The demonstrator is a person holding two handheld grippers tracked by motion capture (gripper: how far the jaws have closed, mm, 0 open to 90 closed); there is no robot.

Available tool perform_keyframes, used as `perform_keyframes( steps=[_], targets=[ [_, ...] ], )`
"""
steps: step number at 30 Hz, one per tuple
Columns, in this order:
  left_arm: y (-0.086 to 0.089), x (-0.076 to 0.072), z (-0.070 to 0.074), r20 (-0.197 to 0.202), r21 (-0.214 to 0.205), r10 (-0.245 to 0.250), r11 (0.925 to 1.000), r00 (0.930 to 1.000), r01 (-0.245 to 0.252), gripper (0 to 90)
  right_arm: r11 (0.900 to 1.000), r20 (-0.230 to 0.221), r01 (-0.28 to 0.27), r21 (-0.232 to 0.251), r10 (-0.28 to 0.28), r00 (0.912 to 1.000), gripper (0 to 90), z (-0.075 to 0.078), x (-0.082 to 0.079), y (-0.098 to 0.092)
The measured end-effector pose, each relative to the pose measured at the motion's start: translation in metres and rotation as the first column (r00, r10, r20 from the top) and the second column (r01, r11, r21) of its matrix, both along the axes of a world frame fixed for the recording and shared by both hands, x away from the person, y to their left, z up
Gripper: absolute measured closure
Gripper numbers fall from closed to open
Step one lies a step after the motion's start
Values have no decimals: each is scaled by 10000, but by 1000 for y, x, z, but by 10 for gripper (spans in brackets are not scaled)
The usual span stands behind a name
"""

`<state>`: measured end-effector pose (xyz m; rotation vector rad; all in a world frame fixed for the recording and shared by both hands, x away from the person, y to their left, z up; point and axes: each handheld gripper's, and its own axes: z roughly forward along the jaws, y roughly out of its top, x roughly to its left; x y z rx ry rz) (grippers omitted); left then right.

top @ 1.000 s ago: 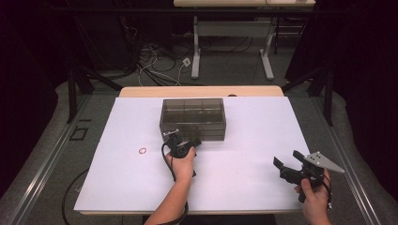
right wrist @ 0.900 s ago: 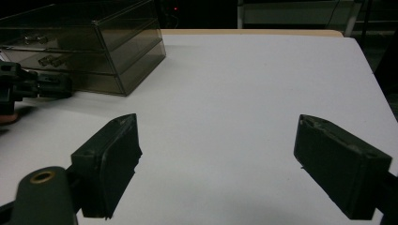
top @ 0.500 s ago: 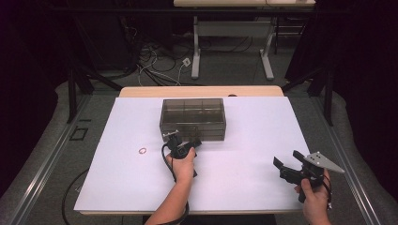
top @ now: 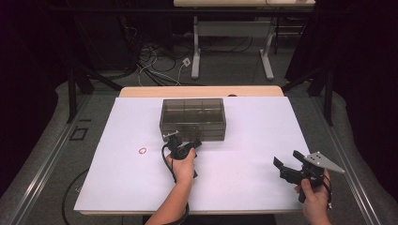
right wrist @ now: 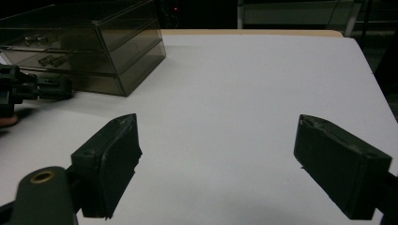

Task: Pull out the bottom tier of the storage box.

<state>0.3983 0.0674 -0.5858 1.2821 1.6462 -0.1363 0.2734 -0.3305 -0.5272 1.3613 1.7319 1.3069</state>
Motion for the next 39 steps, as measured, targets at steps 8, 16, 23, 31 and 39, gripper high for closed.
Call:
perform_keyframes(
  steps=[8, 16, 23, 31, 39],
  targets=[
    [0, -2, 0, 7, -61, 42, 10000, 10000, -42, 812, 10000, 21, 4, 24, -4, 10000, 141, 0, 0, 0],
    [1, -5, -1, 0, -110, -28, 9999, 10000, 28, 812, 10000, 55, 29, -8, -29, 10000, 141, 0, 0, 1],
    [1, -8, -1, 6, -91, -32, 10000, 10000, 32, 812, 10000, 54, 35, -13, -35, 10000, 141, 0, 0, 0],
    [0, -14, -1, -1, -156, 29, 9999, 10000, -29, 812, 10000, 52, -23, -23, 23, 10000, 141, 0, 0, 1],
    [-2, -19, -1, -34, -224, 126, 9997, 9999, -127, 812, 10000, 77, -47, 2, 47, 10000, 141, 0, 0, 1]
  ],
)
